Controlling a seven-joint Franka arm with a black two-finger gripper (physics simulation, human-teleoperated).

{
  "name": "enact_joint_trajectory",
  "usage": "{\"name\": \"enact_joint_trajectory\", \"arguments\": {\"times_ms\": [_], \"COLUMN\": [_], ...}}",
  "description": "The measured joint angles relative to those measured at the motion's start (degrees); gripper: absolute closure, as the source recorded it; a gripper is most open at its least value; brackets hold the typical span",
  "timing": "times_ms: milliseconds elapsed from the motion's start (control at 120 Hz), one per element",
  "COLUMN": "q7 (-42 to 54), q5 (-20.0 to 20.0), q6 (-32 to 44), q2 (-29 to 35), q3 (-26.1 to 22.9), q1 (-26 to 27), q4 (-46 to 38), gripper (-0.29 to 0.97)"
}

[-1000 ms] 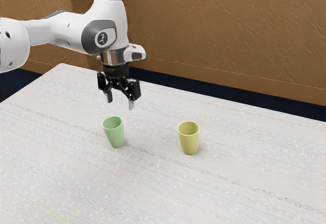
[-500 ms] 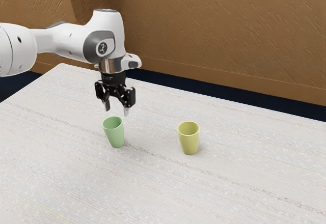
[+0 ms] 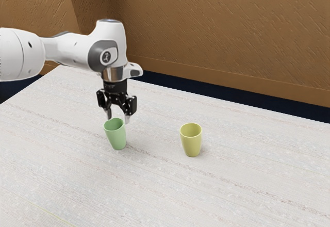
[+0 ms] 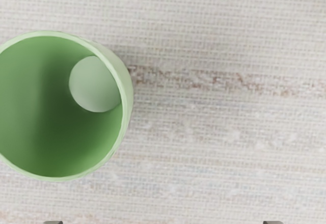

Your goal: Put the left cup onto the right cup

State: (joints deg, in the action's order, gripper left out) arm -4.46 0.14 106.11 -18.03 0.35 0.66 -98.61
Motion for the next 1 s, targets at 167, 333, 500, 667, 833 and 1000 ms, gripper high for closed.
{"name": "enact_joint_trajectory", "arguments": {"times_ms": [167, 333, 500, 667, 833, 1000], "q7": [0.0, 0.1, 0.2, 0.2, 0.3, 0.3], "q5": [-0.3, -0.4, -0.5, -0.5, -0.4, -0.2], "q6": [0.7, 1.1, 1.5, 2.0, 2.2, 2.2], "q2": [-0.9, -1.9, -3.1, -3.9, -4.6, -5.4], "q3": [0.3, 0.5, 1.1, 1.1, 1.2, 1.2], "q1": [-0.3, -0.3, -0.2, -0.2, -0.4, -0.9], "q4": [0.1, 0.3, 0.6, 0.7, 1.2, 2.2], "gripper": [0.2, 0.2, 0.21, 0.21, 0.21, 0.22]}}
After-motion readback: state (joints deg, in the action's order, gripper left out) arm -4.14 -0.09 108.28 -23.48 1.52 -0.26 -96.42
